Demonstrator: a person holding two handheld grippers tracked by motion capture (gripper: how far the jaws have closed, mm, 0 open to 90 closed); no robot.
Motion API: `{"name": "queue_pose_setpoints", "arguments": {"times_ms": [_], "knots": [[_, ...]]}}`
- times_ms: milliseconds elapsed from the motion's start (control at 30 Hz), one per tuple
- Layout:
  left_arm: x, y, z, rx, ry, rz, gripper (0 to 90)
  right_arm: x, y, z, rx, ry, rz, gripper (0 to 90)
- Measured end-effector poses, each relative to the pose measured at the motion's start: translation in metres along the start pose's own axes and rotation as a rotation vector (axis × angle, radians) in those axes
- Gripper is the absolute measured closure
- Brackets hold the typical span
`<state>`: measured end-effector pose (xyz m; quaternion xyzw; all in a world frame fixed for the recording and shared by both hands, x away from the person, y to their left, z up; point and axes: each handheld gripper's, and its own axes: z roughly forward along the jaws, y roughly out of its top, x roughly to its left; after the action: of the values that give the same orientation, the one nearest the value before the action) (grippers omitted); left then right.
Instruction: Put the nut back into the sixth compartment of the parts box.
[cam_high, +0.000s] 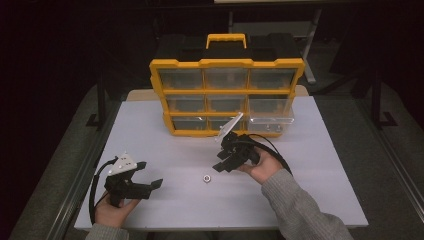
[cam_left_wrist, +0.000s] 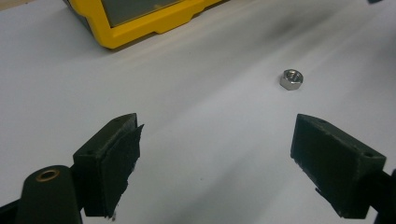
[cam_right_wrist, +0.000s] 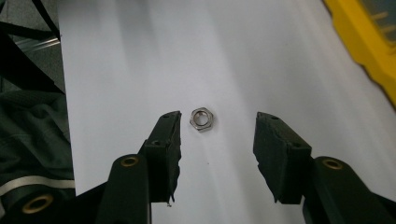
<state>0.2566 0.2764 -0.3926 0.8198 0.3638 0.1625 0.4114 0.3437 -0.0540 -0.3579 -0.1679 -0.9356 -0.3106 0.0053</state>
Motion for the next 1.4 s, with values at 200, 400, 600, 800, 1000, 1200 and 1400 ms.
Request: {"name": "queue_pose_setpoints", "arguments": {"times_ms": [200, 400, 600, 800, 1000, 1200, 1400], "knots": [[0.0, 0.0, 0.0, -0.002, 0.001, 0.002, 15.3, 0.0, -0.003, 0.019, 0.01, 0.01, 0.003, 51.2], [0.0, 0.0, 0.0, -0.008, 0.0, -0.002, 15.3, 0.003, -0.004, 0.04, 0.05, 0.017, -0.014, 54.2], [0.0, 0.0, 0.0, -0.009, 0.002, -0.002, 15.3, 0.002, -0.005, 0.058, 0.069, 0.021, -0.022, 56.5], [0.0, 0.0, -0.001, -0.009, 0.001, 0.001, 15.3, 0.001, -0.006, 0.07, 0.074, 0.025, -0.021, 58.9], [0.0, 0.0, 0.0, -0.008, 0.001, -0.01, 15.3, 0.003, -0.006, 0.079, 0.089, 0.013, -0.035, 61.9], [0.0, 0.0, -0.001, -0.009, 0.0, -0.009, 15.3, 0.008, -0.005, 0.085, 0.134, 0.019, -0.008, 65.7], [0.0, 0.0, 0.0, -0.01, 0.0, -0.009, 15.3, 0.009, -0.004, 0.085, 0.137, -0.006, -0.045, 68.0]]}}
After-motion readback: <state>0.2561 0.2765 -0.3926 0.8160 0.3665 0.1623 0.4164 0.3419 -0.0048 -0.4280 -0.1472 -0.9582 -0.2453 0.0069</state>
